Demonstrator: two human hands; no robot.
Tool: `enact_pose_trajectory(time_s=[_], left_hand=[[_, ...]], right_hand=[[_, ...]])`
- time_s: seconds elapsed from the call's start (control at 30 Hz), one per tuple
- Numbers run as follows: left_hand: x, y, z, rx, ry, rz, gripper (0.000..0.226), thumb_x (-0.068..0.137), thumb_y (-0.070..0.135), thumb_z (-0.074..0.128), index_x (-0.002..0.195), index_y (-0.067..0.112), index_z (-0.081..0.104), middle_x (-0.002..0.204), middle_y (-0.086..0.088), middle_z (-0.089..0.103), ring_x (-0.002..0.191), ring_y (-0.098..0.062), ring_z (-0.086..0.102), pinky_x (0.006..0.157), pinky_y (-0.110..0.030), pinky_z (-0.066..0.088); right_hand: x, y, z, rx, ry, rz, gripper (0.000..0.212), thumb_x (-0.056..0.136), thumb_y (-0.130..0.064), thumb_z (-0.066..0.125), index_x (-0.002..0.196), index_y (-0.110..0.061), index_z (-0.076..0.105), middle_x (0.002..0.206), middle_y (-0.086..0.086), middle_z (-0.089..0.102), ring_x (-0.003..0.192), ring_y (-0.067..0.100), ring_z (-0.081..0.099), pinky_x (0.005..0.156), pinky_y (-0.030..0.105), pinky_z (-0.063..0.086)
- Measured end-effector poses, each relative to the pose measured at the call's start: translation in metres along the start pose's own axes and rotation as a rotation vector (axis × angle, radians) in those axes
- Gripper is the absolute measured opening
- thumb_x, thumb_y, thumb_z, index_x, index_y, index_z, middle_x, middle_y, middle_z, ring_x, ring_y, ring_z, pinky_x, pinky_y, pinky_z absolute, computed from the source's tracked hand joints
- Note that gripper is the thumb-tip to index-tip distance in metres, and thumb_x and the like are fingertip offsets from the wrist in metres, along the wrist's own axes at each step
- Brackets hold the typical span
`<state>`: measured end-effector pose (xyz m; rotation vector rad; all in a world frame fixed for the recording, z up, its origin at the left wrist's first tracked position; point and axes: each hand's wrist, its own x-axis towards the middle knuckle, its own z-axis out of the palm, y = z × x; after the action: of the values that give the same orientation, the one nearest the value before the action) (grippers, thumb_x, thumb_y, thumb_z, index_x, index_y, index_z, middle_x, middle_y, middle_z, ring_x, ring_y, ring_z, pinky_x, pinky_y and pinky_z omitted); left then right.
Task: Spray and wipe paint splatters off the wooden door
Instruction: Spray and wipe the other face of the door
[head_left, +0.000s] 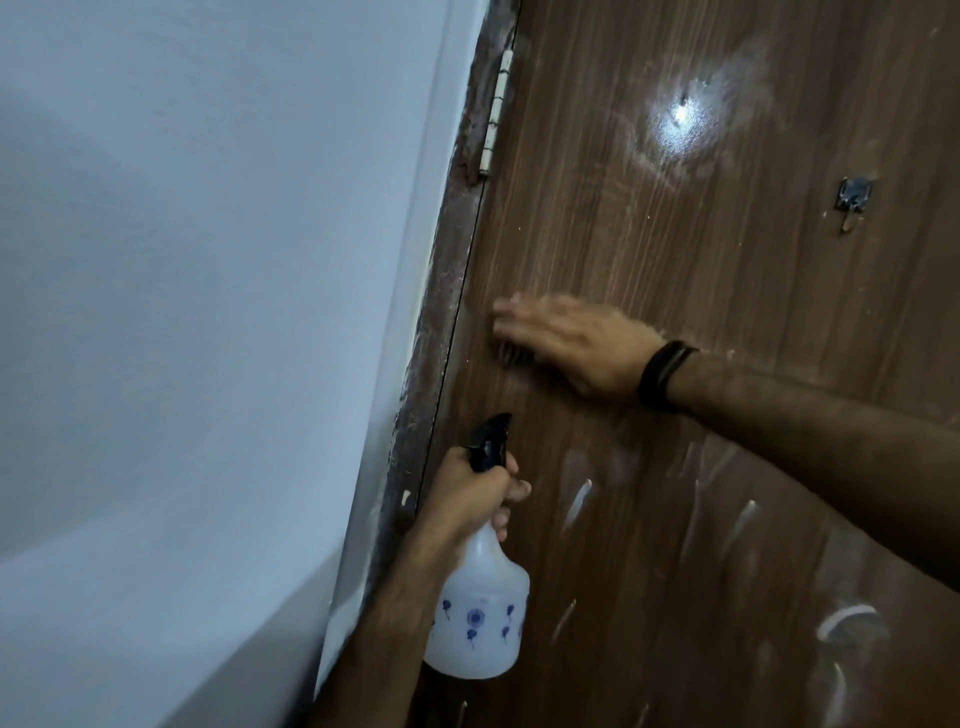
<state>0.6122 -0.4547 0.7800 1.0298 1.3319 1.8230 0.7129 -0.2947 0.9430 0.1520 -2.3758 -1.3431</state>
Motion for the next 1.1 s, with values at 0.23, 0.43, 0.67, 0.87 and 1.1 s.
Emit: enact_pose_trajectory(time_s=[0.23, 0.43, 0.67, 0.87, 1.1], left_hand=[[0.003, -0.005, 0.004, -0.004, -0.05, -0.016, 0.019, 0.09, -0.002, 0.064, 0.107, 0.008, 0.063, 0.075, -0.001, 0.063, 0.048, -0.008, 0.048, 0.049, -0.023, 0.045], [-0.002, -0.009, 0.027, 0.098, -0.254, 0.003, 0.014, 0.09, 0.0, 0.066, 0.096, 0.013, 0.063, 0.074, -0.001, 0.061, 0.047, -0.008, 0.048, 0.048, -0.024, 0.044], [-0.002, -0.003, 0.055, 0.084, -0.197, 0.0, 0.018, 0.088, -0.004, 0.064, 0.089, 0.013, 0.06, 0.072, -0.003, 0.059, 0.045, -0.01, 0.045, 0.045, -0.025, 0.043], [-0.005, -0.012, 0.08, 0.023, -0.126, -0.049, 0.021, 0.087, -0.006, 0.064, 0.088, 0.015, 0.058, 0.066, 0.001, 0.061, 0.042, -0.009, 0.044, 0.044, -0.025, 0.041], [-0.011, -0.033, 0.086, 0.0, -0.053, -0.122, 0.021, 0.088, -0.006, 0.064, 0.093, 0.013, 0.057, 0.06, 0.004, 0.061, 0.045, -0.01, 0.045, 0.046, -0.025, 0.043]], right_hand=[[-0.001, 0.03, -0.022, -0.032, 0.133, 0.272, 0.051, 0.108, -0.022, 0.035, 0.156, -0.01, 0.024, 0.164, 0.008, 0.019, 0.151, 0.024, 0.019, 0.121, 0.046, 0.025], [-0.05, 0.04, -0.025, -0.033, 0.165, 0.336, 0.05, 0.107, -0.02, 0.039, 0.155, -0.008, 0.028, 0.163, 0.011, 0.023, 0.15, 0.028, 0.023, 0.119, 0.047, 0.027], [-0.088, 0.002, -0.004, -0.016, 0.221, 0.432, 0.052, 0.106, -0.016, 0.042, 0.155, -0.007, 0.028, 0.163, 0.013, 0.022, 0.151, 0.028, 0.021, 0.121, 0.046, 0.024], [-0.122, -0.007, 0.01, -0.028, 0.057, 0.162, 0.062, 0.1, -0.012, 0.051, 0.156, -0.008, 0.025, 0.164, 0.013, 0.019, 0.151, 0.028, 0.019, 0.121, 0.046, 0.024], [-0.108, 0.016, -0.007, -0.011, 0.194, 0.372, 0.055, 0.104, -0.013, 0.043, 0.156, -0.007, 0.025, 0.163, 0.013, 0.02, 0.151, 0.028, 0.018, 0.123, 0.044, 0.02]])
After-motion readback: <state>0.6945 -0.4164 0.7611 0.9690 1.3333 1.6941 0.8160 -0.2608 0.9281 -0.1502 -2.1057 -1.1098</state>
